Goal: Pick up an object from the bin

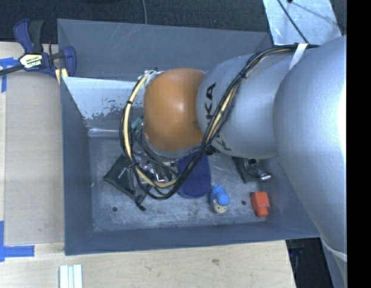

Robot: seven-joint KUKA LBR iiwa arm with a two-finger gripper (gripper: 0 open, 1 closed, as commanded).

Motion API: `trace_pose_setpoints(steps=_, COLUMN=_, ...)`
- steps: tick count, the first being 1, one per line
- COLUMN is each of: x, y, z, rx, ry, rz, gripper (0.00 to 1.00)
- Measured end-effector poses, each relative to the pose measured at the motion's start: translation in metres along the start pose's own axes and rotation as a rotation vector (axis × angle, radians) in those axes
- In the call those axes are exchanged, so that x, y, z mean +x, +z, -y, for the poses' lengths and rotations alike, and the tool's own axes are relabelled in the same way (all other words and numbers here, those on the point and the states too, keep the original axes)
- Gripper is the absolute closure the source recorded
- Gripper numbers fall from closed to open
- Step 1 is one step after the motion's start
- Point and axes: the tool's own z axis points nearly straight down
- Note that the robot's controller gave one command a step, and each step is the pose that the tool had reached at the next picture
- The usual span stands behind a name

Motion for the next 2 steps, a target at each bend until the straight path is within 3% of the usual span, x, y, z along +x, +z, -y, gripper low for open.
trace_pose_setpoints(steps=1, x=0.014, y=0.0, z=-0.01, rx=-0.002, ry=0.195, rz=0.005, gripper=1.0)
trace_pose_setpoints(steps=2, x=0.019, y=-0.037, z=-0.02, rx=-0.004, ry=0.182, rz=0.012, gripper=1.0)
